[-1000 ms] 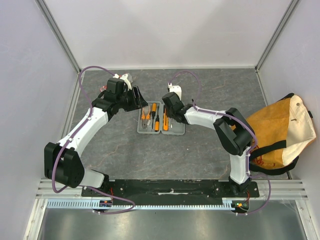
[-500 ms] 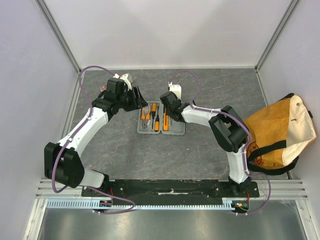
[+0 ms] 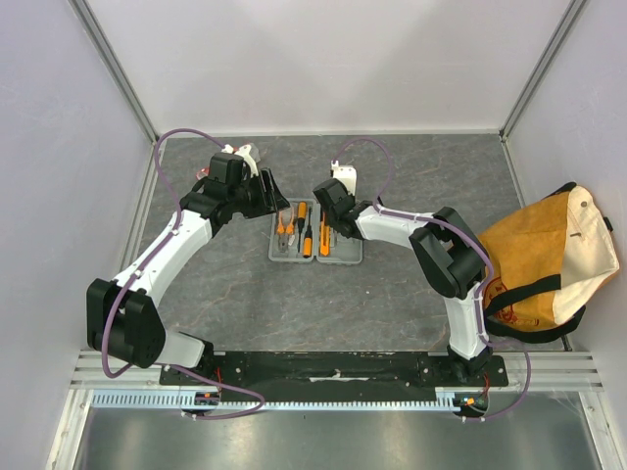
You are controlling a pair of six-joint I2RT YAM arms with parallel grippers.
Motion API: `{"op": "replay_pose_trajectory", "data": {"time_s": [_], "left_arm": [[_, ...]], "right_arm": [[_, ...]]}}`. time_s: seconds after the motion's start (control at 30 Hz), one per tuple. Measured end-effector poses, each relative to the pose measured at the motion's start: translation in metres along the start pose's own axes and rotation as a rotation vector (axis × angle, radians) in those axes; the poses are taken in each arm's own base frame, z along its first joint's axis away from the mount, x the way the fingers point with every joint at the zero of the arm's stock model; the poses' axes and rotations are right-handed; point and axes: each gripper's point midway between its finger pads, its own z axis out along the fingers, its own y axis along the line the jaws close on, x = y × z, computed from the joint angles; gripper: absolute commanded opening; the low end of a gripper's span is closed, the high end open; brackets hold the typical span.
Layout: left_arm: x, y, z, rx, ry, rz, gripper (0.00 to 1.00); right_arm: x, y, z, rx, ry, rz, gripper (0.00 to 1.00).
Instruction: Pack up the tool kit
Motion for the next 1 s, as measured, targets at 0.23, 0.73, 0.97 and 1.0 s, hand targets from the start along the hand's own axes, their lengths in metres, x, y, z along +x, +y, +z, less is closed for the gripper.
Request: {"op": "replay_pose_trajectory", "data": {"time_s": [0.23,0.73,0.97,1.0], "left_arm": [[-0.0001,0.0003,0.0000,-0.001,0.000,0.004,0.61],[0.0008,0.0022,0.0015,-0.006,0.005,0.002,0.61],[0.0014,0.0026,0.0018,-0.007,0.007,0.002,0.61],[0.0014,0.0026,0.0018,-0.007,0.007,0.002,0.61]], "right_arm": [[0.0015,0.0005,-0.0017,0.000,0.015,-0.001,0.27],[0.0062,0.0003,-0.0071,0.016,0.043,-0.017,0.17],[0.0079,0.0008,-0.0077,0.014,0.050,-0.018,0.15],[0.0084,0.0011,-0.0079,0.012,0.052,-0.018,0.15]]}}
